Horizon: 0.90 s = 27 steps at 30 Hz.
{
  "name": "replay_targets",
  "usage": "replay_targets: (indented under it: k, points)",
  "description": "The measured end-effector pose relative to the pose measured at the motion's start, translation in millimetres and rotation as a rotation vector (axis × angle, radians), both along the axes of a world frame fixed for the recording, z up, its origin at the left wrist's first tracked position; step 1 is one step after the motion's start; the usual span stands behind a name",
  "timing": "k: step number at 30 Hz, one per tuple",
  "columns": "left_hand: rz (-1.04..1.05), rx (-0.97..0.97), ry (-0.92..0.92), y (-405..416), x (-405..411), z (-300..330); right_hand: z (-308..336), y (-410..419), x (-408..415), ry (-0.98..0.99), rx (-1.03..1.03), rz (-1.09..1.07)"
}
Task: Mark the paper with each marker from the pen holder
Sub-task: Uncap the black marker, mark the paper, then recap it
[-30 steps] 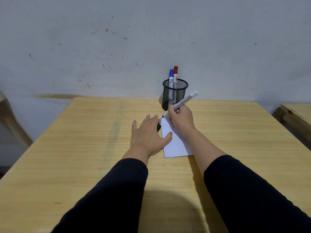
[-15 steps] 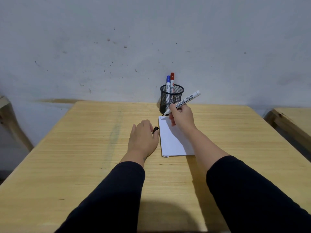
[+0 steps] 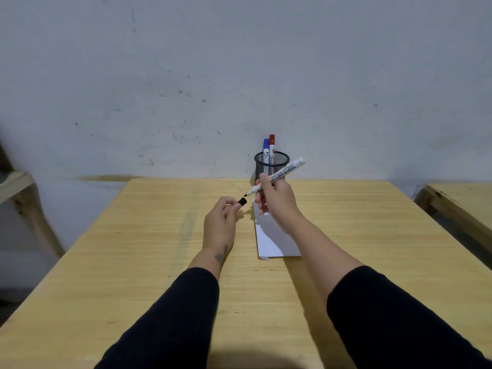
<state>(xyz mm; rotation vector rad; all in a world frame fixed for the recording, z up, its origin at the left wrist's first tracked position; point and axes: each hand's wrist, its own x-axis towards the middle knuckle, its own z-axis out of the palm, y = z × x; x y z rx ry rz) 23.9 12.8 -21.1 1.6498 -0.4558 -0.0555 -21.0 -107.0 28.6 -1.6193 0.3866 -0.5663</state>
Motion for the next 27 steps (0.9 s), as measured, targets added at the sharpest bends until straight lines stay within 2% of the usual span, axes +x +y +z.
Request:
replay_targets:
  k: [19, 27]
  points:
    - [-0.066, -0.058, -0.016, -1.8, 5.0, -10.3, -8.6, -1.0, 19.0, 0.192, -0.294, 0.066]
    - [0.016, 0.014, -0.073, -2.7, 6.8, -14.9, -18.2, 5.0, 26.2, 0.208, -0.223, 0.005]
